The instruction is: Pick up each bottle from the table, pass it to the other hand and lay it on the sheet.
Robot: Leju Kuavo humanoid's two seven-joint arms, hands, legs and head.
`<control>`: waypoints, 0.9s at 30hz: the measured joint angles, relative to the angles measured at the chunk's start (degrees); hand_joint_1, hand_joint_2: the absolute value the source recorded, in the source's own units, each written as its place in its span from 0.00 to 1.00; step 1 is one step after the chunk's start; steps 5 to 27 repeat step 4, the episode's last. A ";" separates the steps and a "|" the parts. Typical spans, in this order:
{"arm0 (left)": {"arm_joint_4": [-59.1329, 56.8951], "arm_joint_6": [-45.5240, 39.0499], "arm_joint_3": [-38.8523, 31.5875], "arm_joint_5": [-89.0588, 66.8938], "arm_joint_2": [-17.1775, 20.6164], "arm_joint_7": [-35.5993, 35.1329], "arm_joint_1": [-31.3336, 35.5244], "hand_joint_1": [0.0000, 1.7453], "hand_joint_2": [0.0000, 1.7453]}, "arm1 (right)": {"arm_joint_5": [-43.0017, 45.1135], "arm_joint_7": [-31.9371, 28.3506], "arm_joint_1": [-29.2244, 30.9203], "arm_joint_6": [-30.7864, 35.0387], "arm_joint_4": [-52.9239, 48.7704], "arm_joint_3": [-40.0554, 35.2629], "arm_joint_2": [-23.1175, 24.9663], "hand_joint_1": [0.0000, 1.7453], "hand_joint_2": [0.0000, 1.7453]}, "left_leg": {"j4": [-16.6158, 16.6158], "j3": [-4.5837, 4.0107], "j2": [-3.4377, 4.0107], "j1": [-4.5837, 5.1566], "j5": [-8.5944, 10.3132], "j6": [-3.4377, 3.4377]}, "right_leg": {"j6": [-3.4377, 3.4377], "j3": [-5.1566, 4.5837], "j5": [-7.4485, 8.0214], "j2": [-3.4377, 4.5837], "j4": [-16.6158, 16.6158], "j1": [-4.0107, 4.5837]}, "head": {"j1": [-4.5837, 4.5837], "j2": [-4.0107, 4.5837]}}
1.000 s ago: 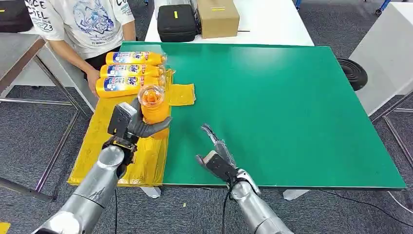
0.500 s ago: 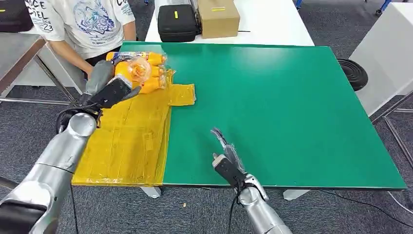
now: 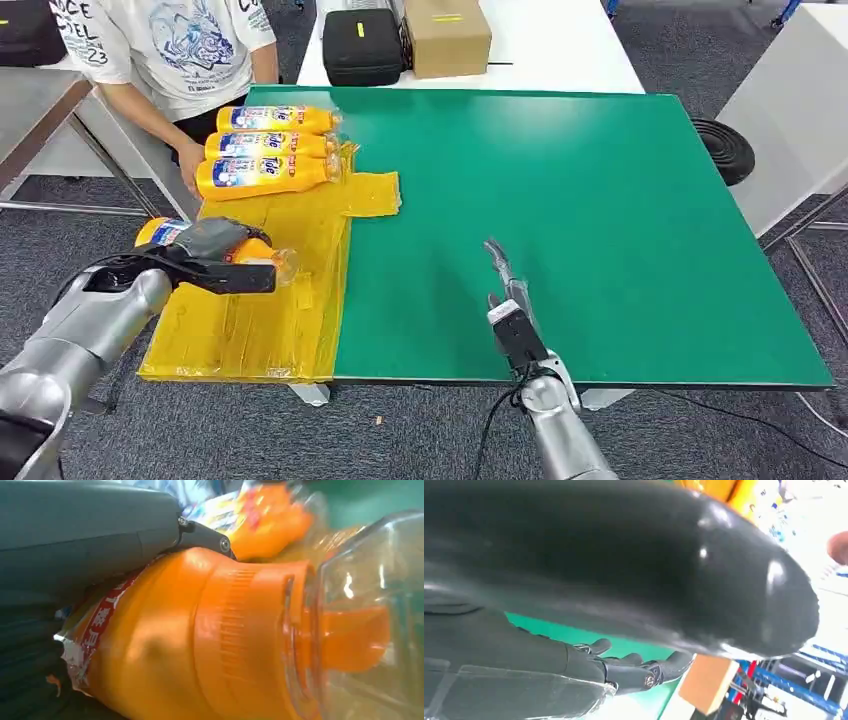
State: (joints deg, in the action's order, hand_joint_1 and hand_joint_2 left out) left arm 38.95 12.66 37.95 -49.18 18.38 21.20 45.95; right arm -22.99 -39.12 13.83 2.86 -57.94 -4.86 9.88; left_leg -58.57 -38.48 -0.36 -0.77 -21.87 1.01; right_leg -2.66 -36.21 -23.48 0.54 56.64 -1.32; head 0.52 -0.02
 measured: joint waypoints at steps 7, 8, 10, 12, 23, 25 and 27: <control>-0.35 -0.96 1.33 1.74 1.71 -0.52 -1.94 1.00 1.00 | 0.74 -0.02 -0.37 -0.68 -1.29 1.14 -0.22 0.00 0.00 | 0.01 0.00 -0.01 0.01 -0.01 -0.01 | 0.00 0.01 -0.01 0.00 0.00 -0.02 | -0.02 0.00; -0.35 -0.96 1.33 1.74 1.71 -0.52 -1.94 1.00 1.00 | 0.74 -0.02 -0.37 -0.68 -1.29 1.14 -0.22 0.00 0.00 | 0.01 0.00 -0.01 0.01 -0.01 -0.01 | 0.00 0.01 -0.01 0.00 0.00 -0.02 | -0.02 0.00; -0.35 -0.96 1.33 1.74 1.71 -0.52 -1.94 1.00 1.00 | 0.74 -0.02 -0.37 -0.68 -1.29 1.14 -0.22 0.00 0.00 | 0.01 0.00 -0.01 0.01 -0.01 -0.01 | 0.00 0.01 -0.01 0.00 0.00 -0.02 | -0.02 0.00; -0.35 -0.96 1.33 1.74 1.71 -0.52 -1.94 1.00 1.00 | 0.74 -0.02 -0.37 -0.68 -1.29 1.14 -0.22 0.00 0.00 | 0.01 0.00 -0.01 0.01 -0.01 -0.01 | 0.00 0.01 -0.01 0.00 0.00 -0.02 | -0.02 0.00; -0.35 -0.96 1.33 1.74 1.71 -0.52 -1.94 1.00 1.00 | 0.74 -0.02 -0.37 -0.68 -1.29 1.14 -0.22 0.00 0.00 | 0.01 0.00 -0.01 0.01 -0.01 -0.01 | 0.00 0.01 -0.01 0.00 0.00 -0.02 | -0.02 0.00; -0.35 -0.96 1.33 1.74 1.71 -0.52 -1.94 1.00 1.00 | 0.74 -0.02 -0.37 -0.68 -1.29 1.14 -0.22 0.00 0.00 | 0.01 0.00 -0.01 0.01 -0.01 -0.01 | 0.00 0.01 -0.01 0.00 0.00 -0.02 | -0.02 0.00; -0.35 -0.96 1.33 1.74 1.71 -0.52 -1.94 1.00 1.00 | 0.74 -0.02 -0.37 -0.68 -1.29 1.14 -0.22 0.00 0.00 | 0.01 0.00 -0.01 0.01 -0.01 -0.01 | 0.00 0.01 -0.01 0.00 0.00 -0.02 | -0.02 0.00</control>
